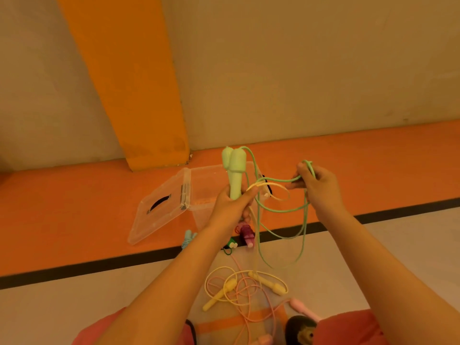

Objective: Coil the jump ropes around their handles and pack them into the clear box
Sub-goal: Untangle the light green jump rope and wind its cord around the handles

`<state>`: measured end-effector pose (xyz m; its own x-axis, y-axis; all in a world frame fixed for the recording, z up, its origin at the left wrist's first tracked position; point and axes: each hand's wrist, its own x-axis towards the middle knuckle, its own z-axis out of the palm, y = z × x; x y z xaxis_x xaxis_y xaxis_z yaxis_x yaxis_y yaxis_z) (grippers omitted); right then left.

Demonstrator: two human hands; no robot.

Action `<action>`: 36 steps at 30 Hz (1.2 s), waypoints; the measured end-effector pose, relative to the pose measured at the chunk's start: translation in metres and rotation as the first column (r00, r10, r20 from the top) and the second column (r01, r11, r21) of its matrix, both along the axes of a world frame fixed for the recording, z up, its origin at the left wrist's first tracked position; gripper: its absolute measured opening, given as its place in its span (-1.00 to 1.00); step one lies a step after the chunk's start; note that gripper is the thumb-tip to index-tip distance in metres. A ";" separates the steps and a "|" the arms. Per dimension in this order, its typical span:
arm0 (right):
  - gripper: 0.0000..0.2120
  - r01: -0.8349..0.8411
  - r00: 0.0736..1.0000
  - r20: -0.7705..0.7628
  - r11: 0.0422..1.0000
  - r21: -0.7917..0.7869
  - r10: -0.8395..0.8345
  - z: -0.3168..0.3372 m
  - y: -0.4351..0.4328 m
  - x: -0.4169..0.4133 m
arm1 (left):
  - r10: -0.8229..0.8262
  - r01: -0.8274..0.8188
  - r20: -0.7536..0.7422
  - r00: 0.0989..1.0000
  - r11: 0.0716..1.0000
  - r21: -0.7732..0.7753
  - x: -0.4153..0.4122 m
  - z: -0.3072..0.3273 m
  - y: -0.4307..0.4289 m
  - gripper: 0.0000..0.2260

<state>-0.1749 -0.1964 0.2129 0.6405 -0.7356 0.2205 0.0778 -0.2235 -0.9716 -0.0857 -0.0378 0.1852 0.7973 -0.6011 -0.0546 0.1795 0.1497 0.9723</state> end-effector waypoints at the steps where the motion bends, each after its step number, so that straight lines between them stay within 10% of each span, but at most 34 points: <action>1: -0.71 0.019 1.000 -0.023 1.000 0.001 -0.019 -0.003 -0.003 0.000 | 0.006 -0.006 0.004 1.000 1.000 -0.006 0.003 0.000 0.003 -0.81; 9: -0.72 0.052 0.992 -0.116 0.998 0.026 -0.048 -0.020 -0.015 0.000 | 0.027 -0.034 -0.057 0.998 0.991 -0.127 0.015 0.012 0.016 -0.80; 13: -0.71 -0.023 0.987 -0.161 0.998 -0.063 0.013 -0.016 -0.007 0.002 | 0.181 -0.186 0.080 0.980 0.980 0.063 0.017 0.007 0.018 -0.81; 21: -0.71 0.068 0.947 -0.285 0.962 -0.264 -0.145 -0.035 -0.031 -0.005 | 0.507 -0.508 -0.034 0.861 0.859 -0.071 0.038 0.017 0.031 -0.86; 28: -0.70 -0.088 0.940 -0.342 0.973 -0.212 0.011 -0.016 -0.021 -0.007 | 0.218 -0.260 0.248 0.944 0.954 0.151 0.025 0.018 0.034 -0.88; 34: -0.54 -0.238 0.678 -0.731 0.916 -0.322 -0.081 -0.028 -0.010 0.000 | 0.042 -0.082 0.189 0.981 0.974 0.211 0.012 0.023 0.030 -0.87; 36: -0.43 -0.213 0.738 -0.674 0.935 -0.284 -0.036 -0.022 -0.003 0.002 | -0.091 0.071 0.117 0.989 0.983 0.170 0.008 0.027 0.031 -0.87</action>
<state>-0.1726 -0.1990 0.1913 0.7708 -0.6330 -0.0722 -0.5170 -0.5553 -0.6515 -0.0780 -0.0072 0.2117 0.7531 -0.6549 -0.0624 0.0611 -0.0247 0.9978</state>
